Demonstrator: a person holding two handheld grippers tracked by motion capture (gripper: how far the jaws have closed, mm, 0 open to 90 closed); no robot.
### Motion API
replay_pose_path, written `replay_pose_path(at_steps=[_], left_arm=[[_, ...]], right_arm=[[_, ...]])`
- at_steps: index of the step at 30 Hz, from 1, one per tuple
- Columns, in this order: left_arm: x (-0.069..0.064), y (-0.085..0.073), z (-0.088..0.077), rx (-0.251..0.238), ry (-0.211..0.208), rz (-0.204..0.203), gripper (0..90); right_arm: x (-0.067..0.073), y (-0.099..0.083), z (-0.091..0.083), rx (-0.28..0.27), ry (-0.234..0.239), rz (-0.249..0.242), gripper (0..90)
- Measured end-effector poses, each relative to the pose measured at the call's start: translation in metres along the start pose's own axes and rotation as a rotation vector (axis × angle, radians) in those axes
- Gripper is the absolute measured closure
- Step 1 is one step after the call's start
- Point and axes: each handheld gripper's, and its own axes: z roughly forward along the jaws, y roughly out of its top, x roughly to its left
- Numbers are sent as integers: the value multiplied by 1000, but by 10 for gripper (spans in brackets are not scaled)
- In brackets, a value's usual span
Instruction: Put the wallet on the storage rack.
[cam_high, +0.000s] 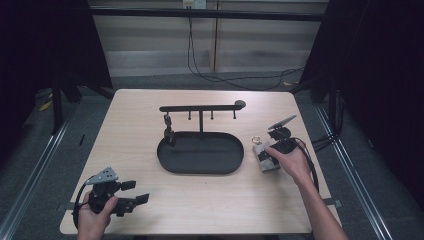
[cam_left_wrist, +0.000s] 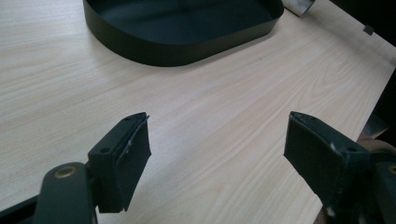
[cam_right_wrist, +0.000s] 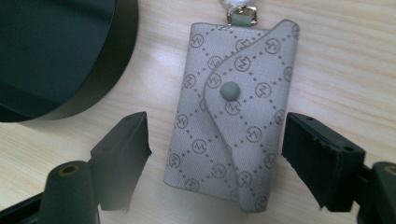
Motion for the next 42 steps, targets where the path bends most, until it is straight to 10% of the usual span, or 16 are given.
replay_pose_path(at_steps=[42], left_arm=[[2, 2, -5, -4, 1, 1, 223]], right_arm=[[8, 23, 35, 118, -144, 2, 248]])
